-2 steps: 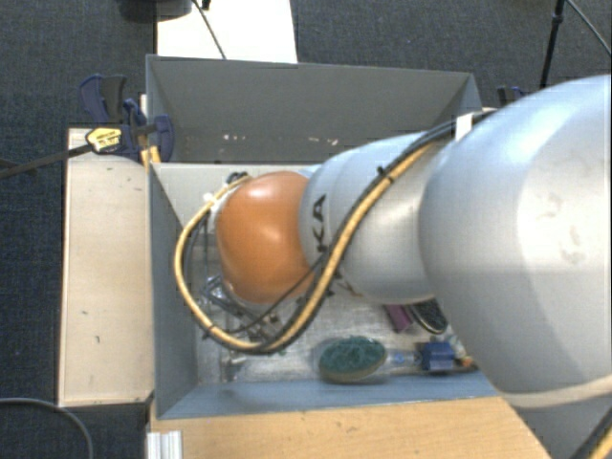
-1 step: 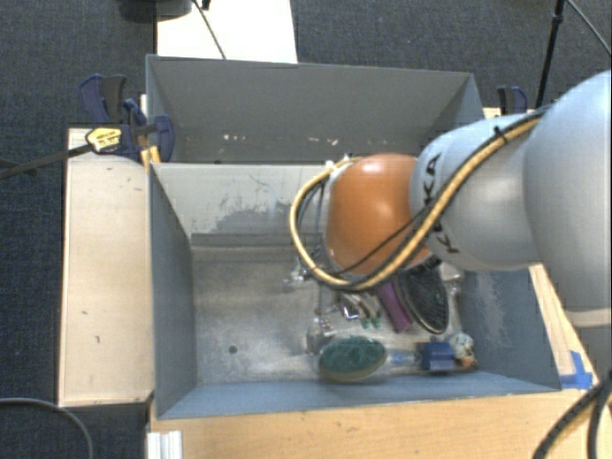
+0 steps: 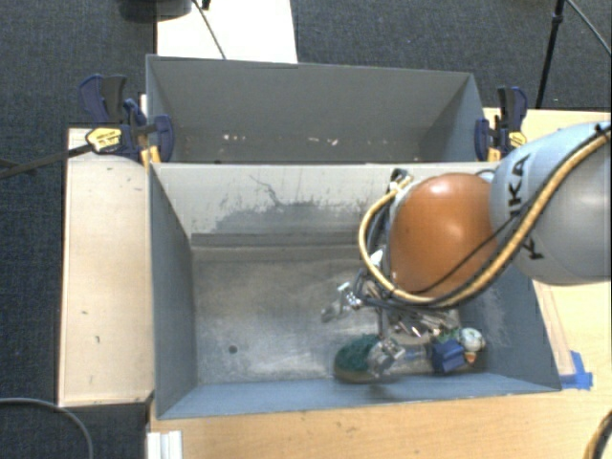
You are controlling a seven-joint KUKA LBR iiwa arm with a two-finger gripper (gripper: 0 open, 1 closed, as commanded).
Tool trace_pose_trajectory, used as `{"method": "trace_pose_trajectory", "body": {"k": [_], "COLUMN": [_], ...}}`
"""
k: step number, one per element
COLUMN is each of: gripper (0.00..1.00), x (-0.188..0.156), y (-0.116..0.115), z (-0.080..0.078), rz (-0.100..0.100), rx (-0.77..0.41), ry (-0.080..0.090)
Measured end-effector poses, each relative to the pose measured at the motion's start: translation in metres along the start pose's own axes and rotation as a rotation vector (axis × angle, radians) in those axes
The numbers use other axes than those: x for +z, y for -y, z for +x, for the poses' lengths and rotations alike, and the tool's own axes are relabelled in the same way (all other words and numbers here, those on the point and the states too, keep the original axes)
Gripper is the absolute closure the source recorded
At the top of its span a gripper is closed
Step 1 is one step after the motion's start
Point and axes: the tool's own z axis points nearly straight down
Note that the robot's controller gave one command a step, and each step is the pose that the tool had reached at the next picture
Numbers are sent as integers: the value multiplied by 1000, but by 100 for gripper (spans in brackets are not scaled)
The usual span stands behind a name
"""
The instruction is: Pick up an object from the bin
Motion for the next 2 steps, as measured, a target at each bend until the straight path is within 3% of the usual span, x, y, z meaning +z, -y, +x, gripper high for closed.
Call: {"method": "trace_pose_trajectory", "body": {"k": [1,2], "gripper": [0,100], "x": [48,48], "y": [14,13], "z": [-1,-1], "rz": [-2,-4], "rx": [-231,-225], "ry": [2,1]}}
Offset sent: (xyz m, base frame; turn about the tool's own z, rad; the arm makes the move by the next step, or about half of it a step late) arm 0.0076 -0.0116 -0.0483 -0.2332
